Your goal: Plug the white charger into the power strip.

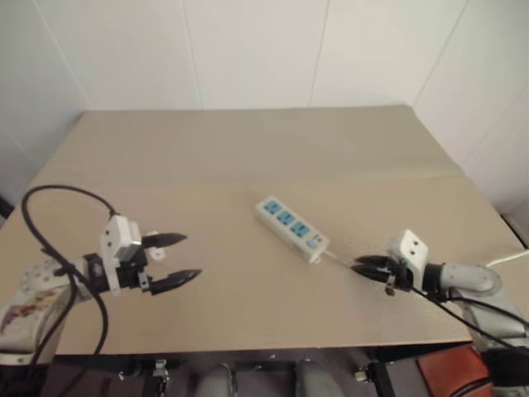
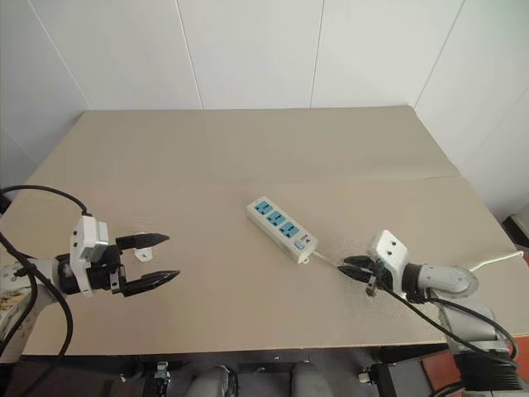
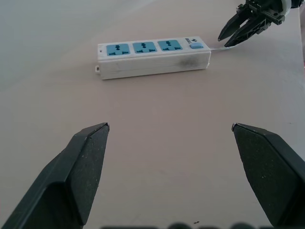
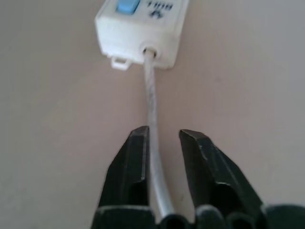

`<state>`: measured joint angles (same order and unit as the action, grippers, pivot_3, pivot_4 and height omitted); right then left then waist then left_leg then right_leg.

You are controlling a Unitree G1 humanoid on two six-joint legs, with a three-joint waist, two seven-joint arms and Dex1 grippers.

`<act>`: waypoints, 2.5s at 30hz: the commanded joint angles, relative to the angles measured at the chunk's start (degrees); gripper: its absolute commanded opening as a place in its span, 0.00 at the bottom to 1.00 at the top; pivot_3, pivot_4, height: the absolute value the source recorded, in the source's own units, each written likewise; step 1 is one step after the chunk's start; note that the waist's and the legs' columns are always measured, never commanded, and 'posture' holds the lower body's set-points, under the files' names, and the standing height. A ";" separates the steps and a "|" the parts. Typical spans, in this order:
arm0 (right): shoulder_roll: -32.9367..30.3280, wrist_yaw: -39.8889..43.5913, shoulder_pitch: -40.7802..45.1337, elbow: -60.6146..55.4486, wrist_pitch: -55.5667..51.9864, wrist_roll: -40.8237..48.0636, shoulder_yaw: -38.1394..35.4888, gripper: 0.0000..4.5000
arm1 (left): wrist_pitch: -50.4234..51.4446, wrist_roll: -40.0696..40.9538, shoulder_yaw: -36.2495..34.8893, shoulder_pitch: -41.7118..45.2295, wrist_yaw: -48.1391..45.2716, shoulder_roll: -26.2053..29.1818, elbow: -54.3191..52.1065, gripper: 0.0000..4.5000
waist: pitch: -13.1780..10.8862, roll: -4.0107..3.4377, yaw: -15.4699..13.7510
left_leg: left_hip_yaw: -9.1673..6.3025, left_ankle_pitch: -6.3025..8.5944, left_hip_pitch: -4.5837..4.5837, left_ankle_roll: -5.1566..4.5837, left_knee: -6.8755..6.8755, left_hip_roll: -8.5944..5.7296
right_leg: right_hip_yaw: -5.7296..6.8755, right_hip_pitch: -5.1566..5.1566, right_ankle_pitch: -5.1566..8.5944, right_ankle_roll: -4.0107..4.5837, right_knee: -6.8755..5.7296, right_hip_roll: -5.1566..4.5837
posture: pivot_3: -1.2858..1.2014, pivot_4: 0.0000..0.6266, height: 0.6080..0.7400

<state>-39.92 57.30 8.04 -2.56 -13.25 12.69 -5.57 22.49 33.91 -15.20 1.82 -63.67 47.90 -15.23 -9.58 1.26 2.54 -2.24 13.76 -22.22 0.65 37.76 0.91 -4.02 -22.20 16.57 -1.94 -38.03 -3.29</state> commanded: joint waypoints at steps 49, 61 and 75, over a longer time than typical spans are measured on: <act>24.09 -22.17 -0.34 3.63 9.60 -0.61 6.81 0.99 | -1.97 0.22 -1.90 0.35 1.54 -0.10 0.38 1.00 | 0.00 0.00 0.04 | -0.15 0.00 -0.05 0.00 -0.01 -0.02 | 0.03 -0.06 0.01 -0.01 0.00 -0.05 | 0.52 0.24 1.00; 22.10 -20.24 -0.02 7.34 13.92 -3.67 9.24 0.76 | 1.17 1.88 -2.96 2.77 5.55 -0.60 -0.63 1.00 | 0.05 0.09 0.07 | -0.16 0.00 0.05 0.00 -0.01 0.00 | 0.02 0.02 0.00 -0.01 -0.02 -0.04 | 0.52 0.24 1.00; 10.33 12.54 7.40 8.06 10.73 7.74 14.09 0.76 | -3.59 -15.57 14.56 35.29 -1.81 12.61 14.46 1.00 | -0.01 0.11 0.45 | 0.04 0.00 -0.01 0.00 0.00 -0.07 | 0.03 -0.04 0.01 -0.02 -0.01 0.06 | 0.52 0.24 1.00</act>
<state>-29.11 65.82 14.41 5.82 -1.99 19.10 7.44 24.00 21.56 -3.80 34.90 -57.93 58.50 -5.09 -9.60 1.37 2.98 -1.99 13.76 -22.21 0.64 37.72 0.85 -3.99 -22.26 16.58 -1.96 -38.02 -3.18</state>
